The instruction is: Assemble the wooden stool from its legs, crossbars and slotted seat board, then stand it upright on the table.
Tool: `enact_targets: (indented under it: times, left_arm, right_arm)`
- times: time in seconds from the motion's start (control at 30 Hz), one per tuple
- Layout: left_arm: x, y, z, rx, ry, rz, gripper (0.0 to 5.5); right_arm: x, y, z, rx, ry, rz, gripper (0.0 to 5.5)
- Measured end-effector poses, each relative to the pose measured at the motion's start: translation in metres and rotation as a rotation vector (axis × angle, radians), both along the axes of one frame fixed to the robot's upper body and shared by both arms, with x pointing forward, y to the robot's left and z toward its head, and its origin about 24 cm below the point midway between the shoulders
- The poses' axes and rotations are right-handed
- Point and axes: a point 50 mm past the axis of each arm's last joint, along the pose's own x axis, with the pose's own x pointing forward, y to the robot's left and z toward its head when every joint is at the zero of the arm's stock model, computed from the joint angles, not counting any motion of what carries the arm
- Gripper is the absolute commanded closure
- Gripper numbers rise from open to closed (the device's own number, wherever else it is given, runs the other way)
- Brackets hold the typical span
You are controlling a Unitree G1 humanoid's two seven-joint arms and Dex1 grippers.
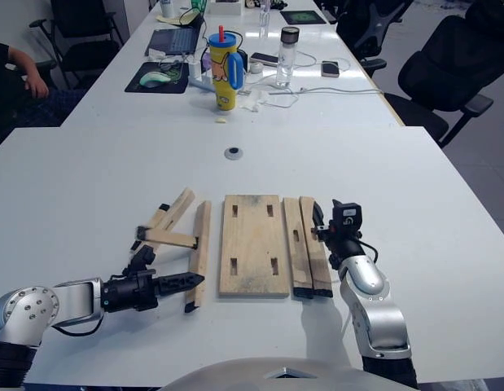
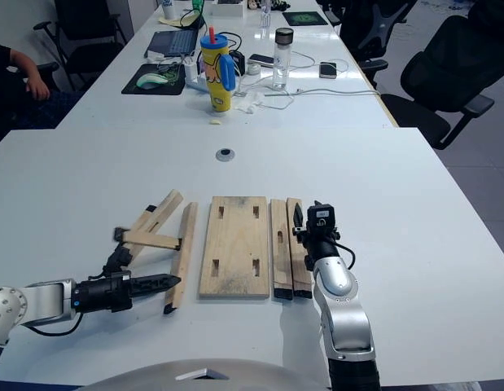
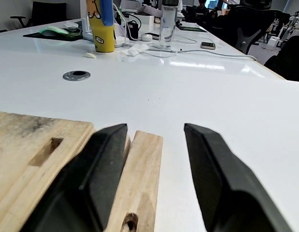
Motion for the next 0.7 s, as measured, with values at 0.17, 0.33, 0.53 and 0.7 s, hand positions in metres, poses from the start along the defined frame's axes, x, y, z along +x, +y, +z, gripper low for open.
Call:
enact_targets:
  times: [0.17, 0.33, 0.53, 0.7]
  left_arm:
    - [0.008, 0.007, 0.006, -0.038, -0.027, 0.051, 0.41]
    - [0.015, -0.004, 0.014, -0.067, -0.081, 0.027, 0.41]
    - [0.021, -0.014, 0.026, -0.080, -0.135, 0.000, 0.41]
    - [0.025, -0.015, 0.029, -0.064, -0.155, -0.006, 0.41]
  right_arm:
    - [0.000, -0.001, 0.000, -0.004, 0.000, 0.000, 3.31]
    - [0.000, 0.001, -0.001, 0.004, 0.002, -0.002, 3.31]
    - [0.000, 0.000, -0.001, 0.004, 0.004, -0.006, 3.31]
    - [0.000, 0.001, -0.002, 0.001, 0.004, -0.010, 3.31]
